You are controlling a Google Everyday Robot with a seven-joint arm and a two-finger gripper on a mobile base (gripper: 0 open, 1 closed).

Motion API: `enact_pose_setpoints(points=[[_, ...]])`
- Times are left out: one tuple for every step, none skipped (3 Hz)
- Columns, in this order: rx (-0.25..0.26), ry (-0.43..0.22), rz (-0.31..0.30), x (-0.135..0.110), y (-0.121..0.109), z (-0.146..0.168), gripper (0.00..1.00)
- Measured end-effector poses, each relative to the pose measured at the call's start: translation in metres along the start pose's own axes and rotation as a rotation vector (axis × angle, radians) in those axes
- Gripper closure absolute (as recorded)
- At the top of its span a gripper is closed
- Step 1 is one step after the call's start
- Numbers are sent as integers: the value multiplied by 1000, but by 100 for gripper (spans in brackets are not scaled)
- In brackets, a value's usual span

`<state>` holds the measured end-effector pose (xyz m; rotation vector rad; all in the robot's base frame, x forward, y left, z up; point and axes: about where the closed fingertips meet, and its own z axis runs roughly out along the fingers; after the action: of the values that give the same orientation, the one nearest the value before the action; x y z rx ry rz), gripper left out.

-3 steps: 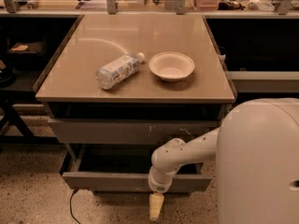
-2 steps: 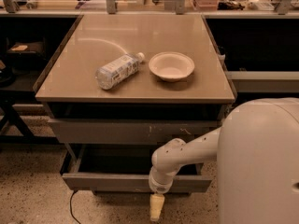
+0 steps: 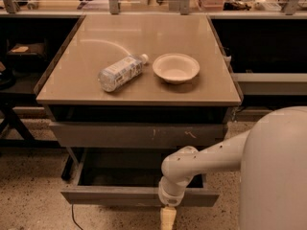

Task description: Open middle drawer

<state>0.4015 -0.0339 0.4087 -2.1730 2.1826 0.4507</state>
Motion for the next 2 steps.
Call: enact_pose_setpoints(points=[[-51, 7, -10, 18, 37, -10, 0], [-94, 13, -19, 30, 65, -18, 0]])
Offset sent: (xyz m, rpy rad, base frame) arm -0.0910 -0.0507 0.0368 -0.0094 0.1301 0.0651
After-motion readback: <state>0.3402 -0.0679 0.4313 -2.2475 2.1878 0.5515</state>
